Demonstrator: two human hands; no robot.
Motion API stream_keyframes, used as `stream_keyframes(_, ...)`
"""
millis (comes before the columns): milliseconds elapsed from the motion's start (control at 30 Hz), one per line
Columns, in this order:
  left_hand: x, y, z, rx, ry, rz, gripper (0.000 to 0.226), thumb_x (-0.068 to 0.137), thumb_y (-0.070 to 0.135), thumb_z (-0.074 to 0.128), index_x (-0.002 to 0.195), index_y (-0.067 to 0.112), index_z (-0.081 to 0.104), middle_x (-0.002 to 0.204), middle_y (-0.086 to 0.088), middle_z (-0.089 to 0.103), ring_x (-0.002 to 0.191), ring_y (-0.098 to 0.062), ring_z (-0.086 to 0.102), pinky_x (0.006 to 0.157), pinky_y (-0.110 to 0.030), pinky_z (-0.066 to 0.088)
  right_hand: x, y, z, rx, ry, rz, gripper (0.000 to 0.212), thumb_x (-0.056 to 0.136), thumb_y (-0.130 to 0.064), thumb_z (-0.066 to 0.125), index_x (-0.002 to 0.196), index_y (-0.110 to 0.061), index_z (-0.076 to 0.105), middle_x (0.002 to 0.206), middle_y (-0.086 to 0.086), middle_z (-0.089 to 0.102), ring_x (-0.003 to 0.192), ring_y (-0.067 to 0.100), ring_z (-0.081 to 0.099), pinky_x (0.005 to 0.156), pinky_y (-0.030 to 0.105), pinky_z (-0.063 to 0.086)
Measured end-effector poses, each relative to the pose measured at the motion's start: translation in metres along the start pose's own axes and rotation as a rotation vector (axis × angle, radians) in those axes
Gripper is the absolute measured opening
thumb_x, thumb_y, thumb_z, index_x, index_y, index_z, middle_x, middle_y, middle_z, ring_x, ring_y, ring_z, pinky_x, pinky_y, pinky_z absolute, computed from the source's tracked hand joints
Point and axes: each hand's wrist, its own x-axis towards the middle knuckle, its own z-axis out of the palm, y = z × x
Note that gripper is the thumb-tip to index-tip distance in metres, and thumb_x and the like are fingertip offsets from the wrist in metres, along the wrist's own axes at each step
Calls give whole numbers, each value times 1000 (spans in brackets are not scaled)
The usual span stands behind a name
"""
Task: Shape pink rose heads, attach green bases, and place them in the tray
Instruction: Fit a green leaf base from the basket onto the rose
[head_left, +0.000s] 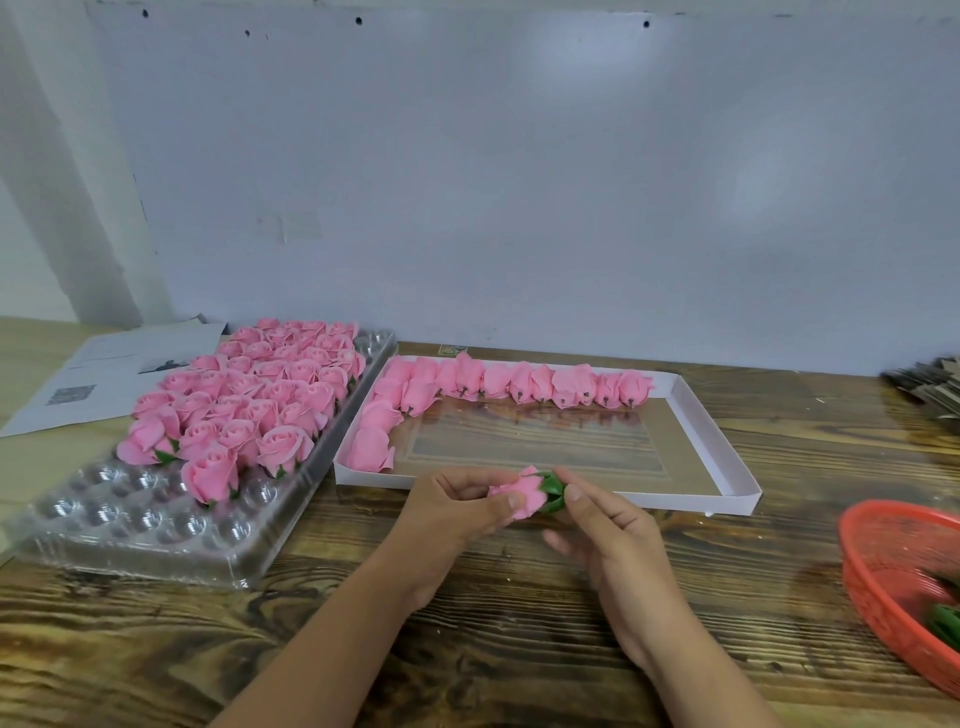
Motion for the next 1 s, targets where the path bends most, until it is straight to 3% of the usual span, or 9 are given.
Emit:
stream_keyframes(133, -1, 1, 1, 35, -17, 6, 30, 73, 22, 85, 101, 14, 81, 108, -15, 77, 104, -25, 73, 89, -30, 59, -1, -1, 0, -21, 3, 11, 27, 75, -21, 70, 99, -28, 81, 109, 3, 76, 99, 13, 72, 73, 22, 58)
stream_keyframes(333, -2, 1, 3, 25, -67, 24, 40, 70, 30, 92, 104, 13, 81, 108, -15, 77, 100, -20, 74, 83, -25, 58, -6, -4, 5, -97, -106, 24, 31, 77, -32, 70, 107, -36, 78, 114, -4, 75, 99, 5, 68, 80, 24, 51)
stream_keyframes(567, -1, 0, 3, 31, -42, 11, 38, 70, 26, 89, 105, 13, 80, 107, -15, 77, 98, -20, 75, 81, -24, 59, -3, -1, 2, -151, 67, -120, 21, 87, 1, 67, 94, -14, 80, 94, 8, 78, 79, 12, 70, 67, 20, 57)
stream_keyframes(833, 0, 1, 3, 58, -43, -31, 24, 78, 21, 79, 102, 19, 81, 111, -12, 77, 106, -24, 73, 84, -26, 60, 1, 0, -4, -167, 141, -73, 13, 89, -3, 67, 93, -8, 78, 72, -1, 72, 63, 4, 59, 58, 18, 51)
stream_keyframes(1000, -2, 0, 2, 131, -42, 8, 25, 86, 7, 75, 110, 14, 76, 107, -10, 78, 98, -19, 75, 78, -22, 59, 1, -1, -4, -183, 136, -63, 14, 90, -3, 67, 93, -9, 79, 71, -3, 72, 65, 1, 61, 58, 18, 51)
